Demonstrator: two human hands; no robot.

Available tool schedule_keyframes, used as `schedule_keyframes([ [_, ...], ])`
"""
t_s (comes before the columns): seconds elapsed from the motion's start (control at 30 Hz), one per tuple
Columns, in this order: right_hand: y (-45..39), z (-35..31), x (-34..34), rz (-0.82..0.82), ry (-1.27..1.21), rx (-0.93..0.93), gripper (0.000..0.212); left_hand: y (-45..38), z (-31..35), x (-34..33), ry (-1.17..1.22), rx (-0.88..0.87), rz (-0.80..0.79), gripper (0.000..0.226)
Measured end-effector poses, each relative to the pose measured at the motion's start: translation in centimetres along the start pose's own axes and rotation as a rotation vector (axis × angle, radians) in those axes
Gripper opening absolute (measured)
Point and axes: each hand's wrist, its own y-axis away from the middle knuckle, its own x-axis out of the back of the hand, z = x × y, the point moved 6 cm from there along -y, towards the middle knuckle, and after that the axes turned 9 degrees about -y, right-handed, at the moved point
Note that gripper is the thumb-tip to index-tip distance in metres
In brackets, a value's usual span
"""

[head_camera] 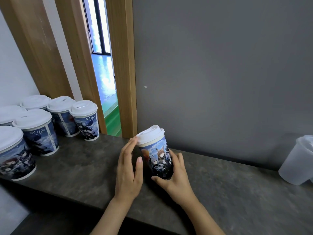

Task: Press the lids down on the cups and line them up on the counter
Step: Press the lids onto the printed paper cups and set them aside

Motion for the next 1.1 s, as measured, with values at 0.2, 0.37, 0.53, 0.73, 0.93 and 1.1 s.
schedule_keyframes([
  [0.2,-0.09,0.22,0.30,0.045,-0.021,-0.001,0.086,0.05,0.56,-0.41,-0.018,-0.069,-0.062,0.046],
  [0.37,0.25,-0.36,-0.49,-0.036,0.007,0.022,0.085,0.12,-0.14,-0.36,-0.006,0.014,-0.056,0.048],
  [0.53,0.36,-0.46,-0.33,-0.016,0.003,0.033,0.094,0.08,-0.22,-0.19,0.043,0.025,-0.026,0.045],
  [0.73,0.10,0.00,0.13,0.039,-0.004,0.067,0.100,0.12,0.00,-0.40,0.070,0.013,-0.047,0.050],
  [0.93,-0.04,-0.32,0.21,0.034,0.005,0.085,0.099,-0.03,0.00,-0.47,0.024,-0.009,-0.065,0.050],
  [1.1,0.24,-0.21,-0.04,0.010,-0.037,0.019,0.070,0.00,-0.12,-0.44,0.043,0.009,-0.057,0.048],
])
